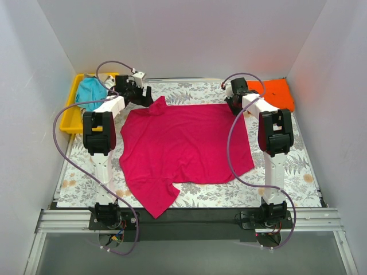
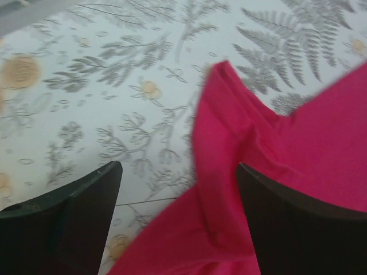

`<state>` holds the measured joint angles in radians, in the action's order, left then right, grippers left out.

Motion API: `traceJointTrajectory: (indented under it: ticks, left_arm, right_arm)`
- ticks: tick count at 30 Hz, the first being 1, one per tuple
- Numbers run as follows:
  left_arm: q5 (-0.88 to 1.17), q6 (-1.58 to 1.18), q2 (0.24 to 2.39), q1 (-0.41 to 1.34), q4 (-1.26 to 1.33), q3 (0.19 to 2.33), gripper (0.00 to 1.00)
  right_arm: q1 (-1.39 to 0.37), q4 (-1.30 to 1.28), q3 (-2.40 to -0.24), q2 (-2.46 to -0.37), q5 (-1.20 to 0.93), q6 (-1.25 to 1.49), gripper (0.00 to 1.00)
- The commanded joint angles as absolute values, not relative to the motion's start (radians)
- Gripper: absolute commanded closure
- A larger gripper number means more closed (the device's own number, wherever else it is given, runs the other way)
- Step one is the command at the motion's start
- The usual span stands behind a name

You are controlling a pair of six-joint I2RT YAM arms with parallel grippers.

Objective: Fold and stack the t-shirts
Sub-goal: Fold the tshirt

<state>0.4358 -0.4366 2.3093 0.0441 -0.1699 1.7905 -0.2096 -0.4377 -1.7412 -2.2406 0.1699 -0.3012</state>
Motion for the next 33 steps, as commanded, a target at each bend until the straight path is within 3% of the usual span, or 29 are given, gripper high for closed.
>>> traceJointTrajectory:
  ticks: [1, 11, 15, 19, 28, 33]
  left_arm:
    - [0.658, -0.422, 2.209, 0.049, -0.256, 1.792, 0.22]
    - [0.755, -0.433, 2.214, 0.054, -0.291, 1.766, 0.33]
    - [0.756, -0.430, 2.201, 0.058, -0.284, 1.750, 0.47]
    - [0.724, -0.428, 2.166, 0.071, -0.239, 1.703, 0.54]
    - [0.582, -0.410, 2.221, 0.121, -0.207, 1.735, 0.47]
    - [0.512, -0.405, 2.272, 0.140, -0.207, 1.781, 0.48]
  right_arm:
    - [-0.204, -0.431, -1.770, -2.270, 0.179, -0.291, 0.81]
    - [-0.204, -0.431, -1.766, -2.269, 0.176, -0.296, 0.81]
    - [-0.206, -0.433, -1.769, -2.272, 0.173, -0.293, 0.80]
    - [-0.206, -0.433, -1.767, -2.276, 0.169, -0.291, 0.80]
    - [-0.206, -0.434, -1.759, -2.273, 0.164, -0.293, 0.80]
    - [-0.204, -0.434, -1.764, -2.275, 0.163, -0.295, 0.80]
